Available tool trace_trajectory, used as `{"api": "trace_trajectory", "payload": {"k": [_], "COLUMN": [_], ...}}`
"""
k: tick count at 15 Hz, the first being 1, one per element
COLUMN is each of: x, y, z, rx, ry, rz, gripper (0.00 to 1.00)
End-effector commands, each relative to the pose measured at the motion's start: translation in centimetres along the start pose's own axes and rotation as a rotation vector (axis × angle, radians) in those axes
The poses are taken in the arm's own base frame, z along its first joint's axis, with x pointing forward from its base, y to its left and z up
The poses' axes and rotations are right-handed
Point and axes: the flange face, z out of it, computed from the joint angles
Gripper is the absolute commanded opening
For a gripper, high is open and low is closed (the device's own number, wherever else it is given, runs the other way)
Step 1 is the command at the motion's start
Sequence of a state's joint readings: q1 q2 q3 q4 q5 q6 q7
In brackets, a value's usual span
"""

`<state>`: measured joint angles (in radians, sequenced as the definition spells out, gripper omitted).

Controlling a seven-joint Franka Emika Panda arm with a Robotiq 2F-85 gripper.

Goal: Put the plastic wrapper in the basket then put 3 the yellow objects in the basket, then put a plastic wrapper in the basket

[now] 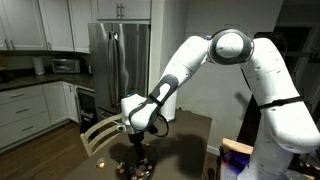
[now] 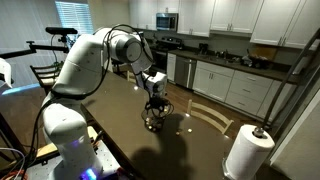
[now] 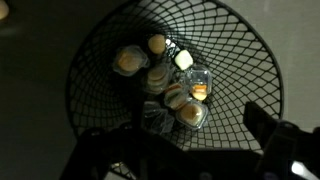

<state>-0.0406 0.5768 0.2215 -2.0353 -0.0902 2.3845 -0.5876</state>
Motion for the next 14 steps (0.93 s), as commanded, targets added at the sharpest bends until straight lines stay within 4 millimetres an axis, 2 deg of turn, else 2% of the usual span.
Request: {"api": "trace_trajectory", "payload": {"k": [1,8,10,11,14], "x": [0.4,0.9,1.0,1.6,1.7], "y": [-0.2,-0.9,-0.9,-0.4,-0.5], "z": [-3.7,-8.5,-9.1,-8.4,-8.4], "rx": [-0.112,-0.308,-0.332,-0.289,-0.291], "ry": [0.021,0.046,0.043,0.039,0.038], "rz": [-0.032,-0.095,-0.102,-0.107,-0.109], "gripper": [1.0,1.0,1.0,1.0,1.0]}}
